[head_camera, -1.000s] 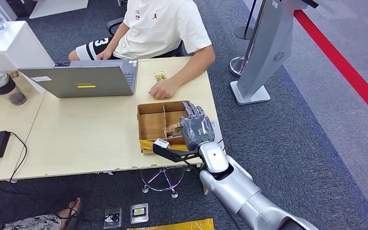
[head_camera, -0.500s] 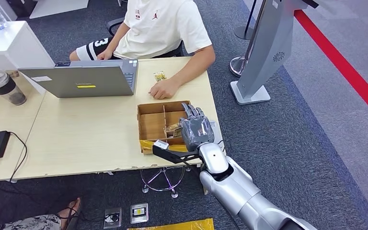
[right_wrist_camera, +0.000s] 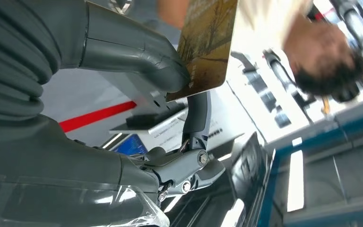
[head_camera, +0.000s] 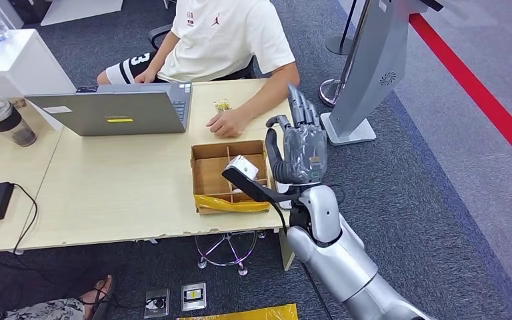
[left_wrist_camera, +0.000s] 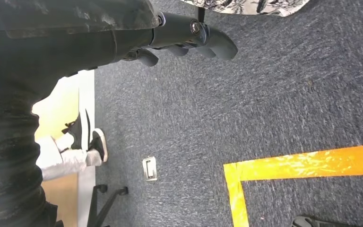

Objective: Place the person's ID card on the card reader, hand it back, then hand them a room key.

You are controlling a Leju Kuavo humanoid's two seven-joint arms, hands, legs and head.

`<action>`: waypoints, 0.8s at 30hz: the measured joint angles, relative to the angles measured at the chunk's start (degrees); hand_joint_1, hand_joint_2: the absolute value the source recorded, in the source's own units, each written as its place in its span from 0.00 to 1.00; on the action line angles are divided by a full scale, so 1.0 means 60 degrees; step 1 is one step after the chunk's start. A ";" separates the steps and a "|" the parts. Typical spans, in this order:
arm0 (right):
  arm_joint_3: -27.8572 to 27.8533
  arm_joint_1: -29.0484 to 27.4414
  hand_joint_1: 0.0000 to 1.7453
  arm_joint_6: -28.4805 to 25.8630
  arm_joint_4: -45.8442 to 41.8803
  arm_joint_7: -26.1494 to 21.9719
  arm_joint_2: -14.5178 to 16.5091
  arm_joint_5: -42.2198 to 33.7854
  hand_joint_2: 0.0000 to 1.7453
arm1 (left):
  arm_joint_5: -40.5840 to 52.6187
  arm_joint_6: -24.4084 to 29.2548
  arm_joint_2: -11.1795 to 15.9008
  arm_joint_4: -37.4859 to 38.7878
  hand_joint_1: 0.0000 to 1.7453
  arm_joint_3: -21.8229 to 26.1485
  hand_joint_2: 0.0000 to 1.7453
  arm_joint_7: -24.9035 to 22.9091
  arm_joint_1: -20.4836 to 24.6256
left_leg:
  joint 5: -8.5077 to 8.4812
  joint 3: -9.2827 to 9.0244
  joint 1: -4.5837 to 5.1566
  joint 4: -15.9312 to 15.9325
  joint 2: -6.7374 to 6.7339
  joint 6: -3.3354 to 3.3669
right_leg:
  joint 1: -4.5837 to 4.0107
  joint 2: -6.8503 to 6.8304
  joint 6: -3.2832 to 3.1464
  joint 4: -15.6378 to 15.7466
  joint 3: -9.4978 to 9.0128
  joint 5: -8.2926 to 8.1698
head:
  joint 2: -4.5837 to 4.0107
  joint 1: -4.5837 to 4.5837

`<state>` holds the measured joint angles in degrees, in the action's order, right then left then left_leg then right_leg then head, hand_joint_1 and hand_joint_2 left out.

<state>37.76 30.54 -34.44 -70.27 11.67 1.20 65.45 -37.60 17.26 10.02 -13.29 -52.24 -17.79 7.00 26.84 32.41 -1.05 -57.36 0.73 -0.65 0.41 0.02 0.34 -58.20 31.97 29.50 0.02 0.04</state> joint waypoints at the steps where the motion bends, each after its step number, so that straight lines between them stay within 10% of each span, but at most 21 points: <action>1: -0.0057 -0.0051 1.00 -0.0200 -0.0353 -0.0070 -0.0023 -0.0069 1.00 | 0.0000 0.0031 -0.0002 0.0000 0.00 0.0000 1.00 -0.0017 -0.0004 | 0.0001 0.0000 0.0000 0.0000 -0.0001 0.0000 | 0.0000 0.0001 0.0000 0.0000 0.0000 0.0000 | 0.0000 0.0001; 10: -0.0150 -0.0216 1.00 -0.0876 -0.2354 -0.0609 -0.0089 -0.0001 1.00 | 0.0190 -0.0084 -0.0015 0.0000 0.00 0.0000 1.00 0.0001 -0.0001 | 0.0001 0.0001 0.0000 0.0003 -0.0003 0.0001 | 0.0000 0.0000 0.0000 0.0000 -0.0006 0.0000 | 0.0000 0.0001; 24: -0.0122 0.1411 1.00 -0.0578 -0.0541 -0.0527 0.0624 0.0813 1.00 | 0.0654 -0.0520 -0.0014 0.0000 0.00 -0.0009 1.00 0.0407 0.0057 | 0.0000 0.0013 0.0001 0.0004 0.0006 0.0001 | 0.0000 -0.0007 0.0000 -0.0003 -0.0003 -0.0001 | 0.0000 0.0001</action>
<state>37.03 39.01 -37.90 -73.51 8.51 4.94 70.33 -33.68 14.14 9.93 -13.29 -52.29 -15.35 7.34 26.84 32.49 -1.05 -57.34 0.76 -0.64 0.40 -0.02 0.34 -58.22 31.95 29.49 0.02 0.04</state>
